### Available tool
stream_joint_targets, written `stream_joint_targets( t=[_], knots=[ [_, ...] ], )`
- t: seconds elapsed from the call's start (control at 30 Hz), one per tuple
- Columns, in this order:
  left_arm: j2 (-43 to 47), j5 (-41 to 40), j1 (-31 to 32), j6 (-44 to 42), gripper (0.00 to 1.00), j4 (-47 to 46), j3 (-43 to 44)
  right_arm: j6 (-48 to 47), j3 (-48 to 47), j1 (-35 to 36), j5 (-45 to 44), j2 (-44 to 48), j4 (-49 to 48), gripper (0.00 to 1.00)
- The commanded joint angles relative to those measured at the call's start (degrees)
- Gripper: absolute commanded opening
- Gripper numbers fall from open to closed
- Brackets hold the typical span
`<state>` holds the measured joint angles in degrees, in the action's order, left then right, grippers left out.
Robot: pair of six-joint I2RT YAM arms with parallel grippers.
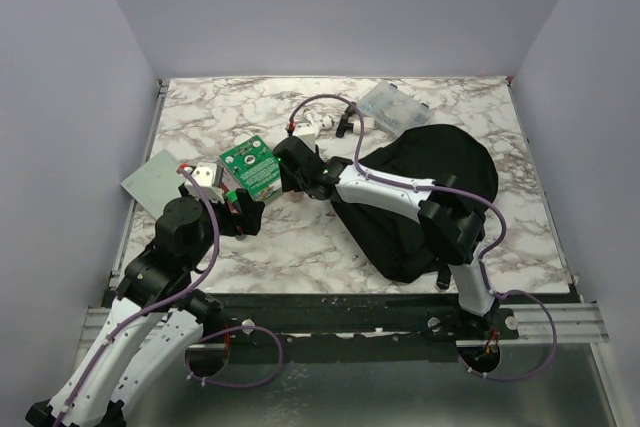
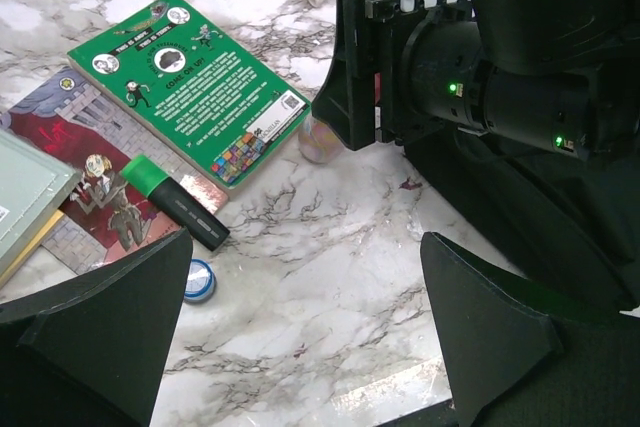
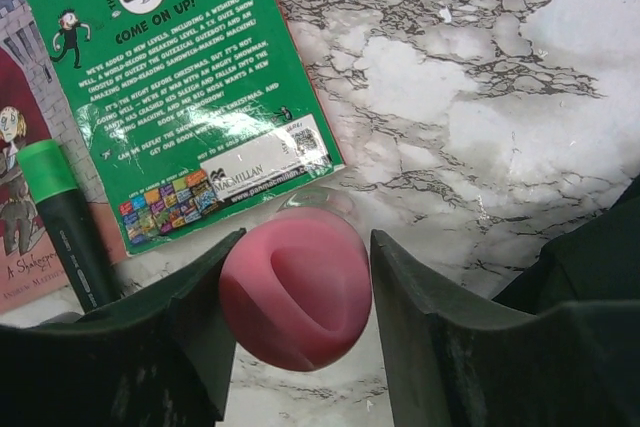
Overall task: Pack the student bag
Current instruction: Pick up the personal item from the center of the board, then move the student bag to the center of the board.
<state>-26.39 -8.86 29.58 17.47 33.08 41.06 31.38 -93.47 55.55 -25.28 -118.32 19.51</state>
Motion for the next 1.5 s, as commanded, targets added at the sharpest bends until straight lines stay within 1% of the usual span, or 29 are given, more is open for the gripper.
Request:
stream_joint_targets(
  t=[0.0, 0.07, 0.13, 0.17, 0.2, 0.3, 0.43, 0.53, 0.57, 0.6, 0.63, 0.7, 0.77, 0.83, 0.9, 0.97, 1.03, 1.1, 1.2, 1.23, 1.27, 1.33, 1.4, 1.47],
  knots=[
    [-0.93, 1.69, -0.32, -0.69, 0.98, -1.04, -0.85, 0.18, -0.82, 0.12, 1.18, -1.21, -1.08, 0.49],
    [-1.2, 1.82, -0.31, -0.69, 0.98, -1.01, -0.89, 0.05, -0.69, 0.02, 1.71, -0.84, -1.19, 0.39],
    [-1.66, 2.28, -0.32, -0.61, 0.98, -1.09, -0.91, -0.06, -0.76, -0.32, 2.43, 0.48, -0.87, 0.2],
    [-1.93, 2.64, -0.32, -0.45, 0.98, -1.2, -0.93, 0.02, -0.38, -0.64, 2.94, 1.49, -0.73, 0.07],
    [-2.29, 3.24, -0.33, -0.19, 0.98, -1.25, -0.97, 0.23, 0.24, -1.23, 3.52, 3.11, -0.7, 0.01],
    [-3.51, 5.96, -0.32, 1.29, 0.98, -1.68, -0.81, 0.4, 3.95, -3.41, 4.89, 9.5, -1.3, 0.01],
    [-7.08, 12.72, -0.32, 6.0, 0.98, -2.54, 0.54, 1.02, 9.82, -9.53, 5.81, 20.9, 0.18, 0.01],
    [-11.89, 20.3, 0.02, 11.88, 0.96, -6.52, 1.6, 1.67, 15.44, -17.23, 7.89, 29.27, 1.07, 0.0],
    [-13.82, 23.76, 0.67, 14.47, 0.96, -9.23, 1.84, 1.54, 17.03, -19.87, 8.81, 32.58, 1.34, 0.01],
    [-16.68, 25.31, 2.56, 16.45, 0.94, -11.6, 2.47, 1.1, 18.45, -23.35, 9.1, 34.82, 2.0, 0.01],
    [-19.53, 24.52, 5.14, 18.8, 0.93, -13.22, 4.07, 0.75, 18.89, -27.29, 8.74, 37.03, 3.95, 0.01],
    [-26.94, 17.32, 12.89, 21.17, 0.93, -13.92, 9.16, -1.33, 18.68, -33.42, 7.06, 39.94, 6.96, 0.01],
    [-35.33, 9.76, 20.6, 23.28, 0.92, -13.62, 15.68, -3.81, 18.93, -38.72, 5.58, 42.37, 7.44, 0.01],
    [-43.87, 5.08, 25.35, 27.04, 0.92, -12.83, 22.5, -5.26, 19.11, -42.48, 3.06, 44.3, 7.94, 0.01],
    [-52.48, 0.13, 28.76, 30.49, 0.91, -9.42, 30.55, -5.95, 18.91, -44.92, -1.1, 45.92, 8.25, 0.01],
    [-62.15, -2.69, 30.29, 33.83, 0.9, -5.58, 38.92, -6.06, 17.6, -46.93, -3.59, 46.8, 8.79, 0.01],
    [-70.19, -3.13, 30.83, 36.53, 0.87, -2.7, 46.78, -6.29, 15.84, -47.4, -4.05, 47.04, 8.95, 0.01],
    [-77.54, -3.89, 31.31, 37.89, 0.81, -0.32, 54.44, -5.91, 15.11, -47.51, -2.49, 47.72, 8.79, 0.01],
    [-87.61, -6.8, 31.81, 40.83, 0.8, 4.85, 65.32, -5.76, 15.52, -47.55, 0.64, 48.43, 8.09, 0.01],
    [-90.02, -7.66, 31.85, 42.16, 0.8, 6.41, 67.89, -5.59, 15.21, -47.57, 1.73, 48.26, 8.77, 0.01],
    [-92.76, -8.35, 31.85, 43.47, 0.76, 7.72, 70.72, -5.38, 15.28, -47.56, 2.81, 48.36, 9.13, 0.01],
    [-97.08, -9.08, 31.89, 46.45, 0.75, 10.77, 75.58, -4.7, 16.92, -47.57, 5.0, 49.77, 8.63, 0.01],
    [-100.29, -7.51, 31.81, 49.6, 0.75, 13.18, 78.53, -4.79, 19.34, -47.57, 6.39, 51.38, 6.38, 0.01],
    [-102.23, -5.07, 31.85, 51.12, 0.74, 13.3, 79.34, -4.84, 19.37, -47.55, 6.56, 51.21, 6.71, 0.01]
  ],
)
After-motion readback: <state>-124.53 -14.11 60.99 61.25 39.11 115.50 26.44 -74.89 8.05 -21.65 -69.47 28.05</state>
